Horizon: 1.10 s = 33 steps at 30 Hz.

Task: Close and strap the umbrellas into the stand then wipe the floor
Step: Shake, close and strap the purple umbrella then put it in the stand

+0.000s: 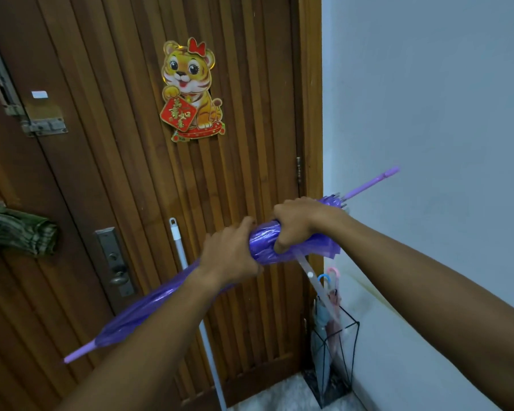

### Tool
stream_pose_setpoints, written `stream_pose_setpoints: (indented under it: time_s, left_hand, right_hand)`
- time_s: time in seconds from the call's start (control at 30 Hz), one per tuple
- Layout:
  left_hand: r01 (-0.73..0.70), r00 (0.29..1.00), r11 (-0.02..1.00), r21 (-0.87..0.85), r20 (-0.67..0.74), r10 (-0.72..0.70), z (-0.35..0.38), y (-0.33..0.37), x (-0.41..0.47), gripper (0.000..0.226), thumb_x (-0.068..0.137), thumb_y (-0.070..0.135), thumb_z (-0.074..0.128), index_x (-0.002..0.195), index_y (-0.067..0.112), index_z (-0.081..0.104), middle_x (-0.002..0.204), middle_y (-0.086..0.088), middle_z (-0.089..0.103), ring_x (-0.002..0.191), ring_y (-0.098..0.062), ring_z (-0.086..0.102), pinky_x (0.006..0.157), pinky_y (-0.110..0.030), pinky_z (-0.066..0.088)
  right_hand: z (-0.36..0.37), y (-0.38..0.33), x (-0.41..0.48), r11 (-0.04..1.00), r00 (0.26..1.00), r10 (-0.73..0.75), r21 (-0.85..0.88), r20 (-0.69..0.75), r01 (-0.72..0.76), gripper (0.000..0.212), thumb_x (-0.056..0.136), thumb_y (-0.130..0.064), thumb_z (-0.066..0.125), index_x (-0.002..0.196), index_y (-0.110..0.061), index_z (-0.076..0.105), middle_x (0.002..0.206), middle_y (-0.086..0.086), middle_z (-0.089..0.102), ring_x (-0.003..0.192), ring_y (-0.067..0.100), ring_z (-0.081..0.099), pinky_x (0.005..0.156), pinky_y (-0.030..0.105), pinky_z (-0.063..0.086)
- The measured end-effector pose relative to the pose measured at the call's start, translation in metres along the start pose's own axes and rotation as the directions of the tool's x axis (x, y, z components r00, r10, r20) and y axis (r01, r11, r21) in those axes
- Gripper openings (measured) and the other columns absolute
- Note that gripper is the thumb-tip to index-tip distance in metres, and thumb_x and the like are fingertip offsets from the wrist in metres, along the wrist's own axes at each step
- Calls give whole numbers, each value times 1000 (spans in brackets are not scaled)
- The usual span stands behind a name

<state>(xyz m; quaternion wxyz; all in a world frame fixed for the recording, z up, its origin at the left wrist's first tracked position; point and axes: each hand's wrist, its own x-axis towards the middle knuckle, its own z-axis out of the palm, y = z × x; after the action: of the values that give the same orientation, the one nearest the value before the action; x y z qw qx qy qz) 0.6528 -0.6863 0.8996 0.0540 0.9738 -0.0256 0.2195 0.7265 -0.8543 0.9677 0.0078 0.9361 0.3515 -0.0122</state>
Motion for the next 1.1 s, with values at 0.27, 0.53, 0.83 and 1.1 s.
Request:
stream_pose_setpoints:
  time_s: [0.27, 0.53, 0.83, 1.1]
  left_hand:
    - [40, 978, 994, 100, -209, -18, 17, 8, -14, 57, 77, 58, 67, 119, 27, 45, 95, 2, 67, 79, -23, 68, 70, -40, 55]
    - [446, 883, 871, -204, -61, -466, 10, -8, -11, 37, 76, 46, 72, 102, 21, 62, 85, 4, 64, 67, -14, 60, 55, -22, 36]
    - [450, 857, 816, -362, -81, -508, 15, -11, -10, 41, 79, 44, 73, 108, 22, 55, 88, 8, 62, 65, -6, 54, 49, -18, 33]
    - [488, 840, 761, -427, -7, -543, 12, -18, -10, 36, 76, 41, 75, 103, 24, 59, 83, 8, 64, 63, -4, 56, 48, -21, 37]
  right_hand:
    - [-22, 0, 10, 986, 972, 10, 160, 235, -49, 54, 74, -39, 76, 120, -20, 54, 107, 2, 66, 95, 20, 66, 85, 37, 57]
    - [20, -4, 17, 998, 687, -15, 34, -726, 57, 78, 71, -66, 70, 138, -30, 52, 148, 4, 44, 137, 27, 36, 110, 53, 37]
    - [47, -19, 21, 578, 761, 285, 738, -583, 348, 26, 88, -48, 68, 89, -23, 66, 88, -11, 69, 86, 5, 68, 82, 42, 60]
    - [29, -15, 12, 400, 941, 140, 886, -309, 232, 21, 89, -22, 74, 90, -1, 69, 85, 3, 69, 82, 11, 66, 77, 29, 52]
